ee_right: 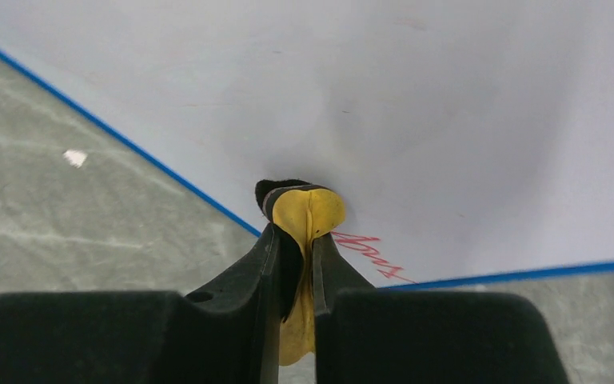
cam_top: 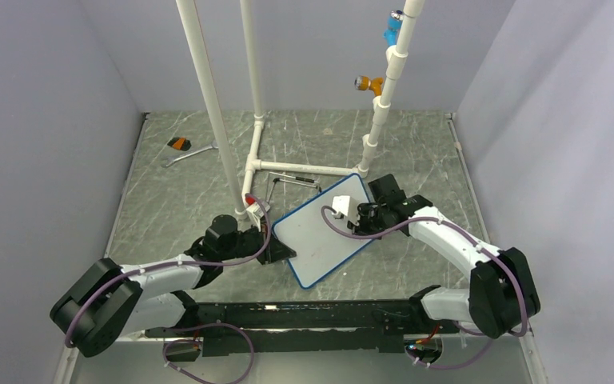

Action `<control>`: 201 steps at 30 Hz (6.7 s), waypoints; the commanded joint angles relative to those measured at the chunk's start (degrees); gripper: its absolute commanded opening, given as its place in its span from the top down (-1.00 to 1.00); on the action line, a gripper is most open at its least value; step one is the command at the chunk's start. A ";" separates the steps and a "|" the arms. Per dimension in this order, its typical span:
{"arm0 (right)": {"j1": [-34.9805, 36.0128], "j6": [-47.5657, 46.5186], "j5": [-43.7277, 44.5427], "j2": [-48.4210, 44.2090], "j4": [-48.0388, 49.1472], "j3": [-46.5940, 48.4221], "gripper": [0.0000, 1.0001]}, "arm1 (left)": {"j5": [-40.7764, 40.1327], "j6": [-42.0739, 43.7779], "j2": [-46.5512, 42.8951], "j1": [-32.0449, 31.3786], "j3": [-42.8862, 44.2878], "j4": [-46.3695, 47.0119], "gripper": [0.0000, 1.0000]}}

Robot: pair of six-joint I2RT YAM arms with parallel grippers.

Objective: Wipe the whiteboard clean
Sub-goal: Erase the whiteboard at the center of the board.

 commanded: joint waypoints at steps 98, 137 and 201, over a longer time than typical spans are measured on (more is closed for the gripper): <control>1.53 12.00 -4.18 3.58 8.78 3.26 1.00 | 1.40 -3.15 0.94 -4.66 1.39 10.24 1.00; 7.78 8.74 -1.12 -0.82 10.05 0.79 1.00 | 0.62 -2.14 -5.02 -4.68 -0.27 6.12 1.00; -8.35 -21.34 -19.42 -9.82 -2.16 -7.19 1.00 | 4.60 0.50 -9.02 -1.70 -4.13 4.72 1.00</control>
